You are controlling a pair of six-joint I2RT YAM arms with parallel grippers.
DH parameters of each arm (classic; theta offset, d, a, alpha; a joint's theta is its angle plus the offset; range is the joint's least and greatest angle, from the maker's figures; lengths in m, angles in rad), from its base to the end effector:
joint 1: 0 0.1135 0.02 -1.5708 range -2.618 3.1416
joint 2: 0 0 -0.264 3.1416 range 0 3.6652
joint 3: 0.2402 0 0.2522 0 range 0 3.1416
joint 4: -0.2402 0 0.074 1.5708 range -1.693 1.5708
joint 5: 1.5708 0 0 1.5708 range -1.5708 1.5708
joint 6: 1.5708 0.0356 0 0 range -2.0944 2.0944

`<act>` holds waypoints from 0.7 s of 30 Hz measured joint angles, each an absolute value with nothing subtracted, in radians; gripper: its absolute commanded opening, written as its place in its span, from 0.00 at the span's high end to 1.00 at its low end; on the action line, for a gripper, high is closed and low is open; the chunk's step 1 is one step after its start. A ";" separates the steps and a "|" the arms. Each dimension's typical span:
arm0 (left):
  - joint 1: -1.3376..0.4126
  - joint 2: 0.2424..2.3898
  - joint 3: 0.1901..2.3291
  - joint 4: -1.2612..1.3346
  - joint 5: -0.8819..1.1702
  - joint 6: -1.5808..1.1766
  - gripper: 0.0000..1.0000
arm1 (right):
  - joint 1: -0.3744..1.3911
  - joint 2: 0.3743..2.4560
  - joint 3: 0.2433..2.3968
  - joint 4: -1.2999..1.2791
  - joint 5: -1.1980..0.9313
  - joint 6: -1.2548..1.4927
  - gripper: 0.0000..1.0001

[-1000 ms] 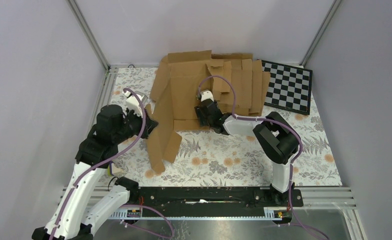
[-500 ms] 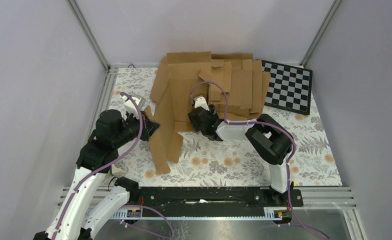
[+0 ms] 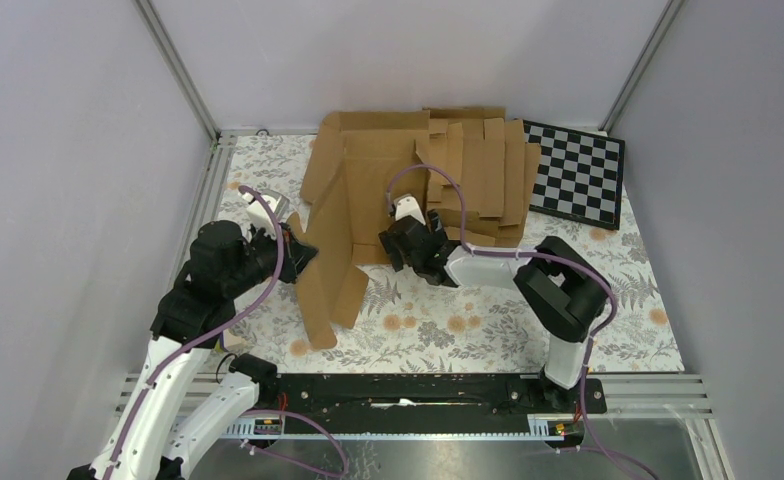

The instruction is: Fold the paper box

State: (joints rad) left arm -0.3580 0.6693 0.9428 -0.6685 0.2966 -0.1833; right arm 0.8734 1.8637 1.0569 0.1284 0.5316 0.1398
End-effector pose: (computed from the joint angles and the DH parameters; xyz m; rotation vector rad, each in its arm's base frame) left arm 0.1203 -0.0561 0.3597 0.3718 1.9691 -0.6424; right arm 0.2646 0.2878 0.1652 -0.5036 2.0823 -0.0126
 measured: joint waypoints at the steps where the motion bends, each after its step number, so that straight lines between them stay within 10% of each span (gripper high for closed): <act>1: -0.358 0.669 0.944 -0.671 0.295 -0.183 1.00 | 0.873 1.849 1.052 0.121 0.524 0.140 0.00; 9: -0.358 0.663 0.945 -0.687 0.281 -0.181 1.00 | 0.874 1.675 0.971 0.107 0.502 0.148 0.03; 17: -0.359 0.662 0.945 -0.691 0.279 -0.178 1.00 | 0.883 1.379 0.698 0.262 0.352 0.128 0.84; 21: -0.359 0.662 0.947 -0.690 0.268 -0.173 1.00 | 0.891 1.360 0.678 0.310 0.286 0.126 1.00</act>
State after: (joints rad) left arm -0.3588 0.6617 0.9470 -0.6903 0.2676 -0.1726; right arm 0.8906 1.3602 0.6777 0.3103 0.2855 0.1265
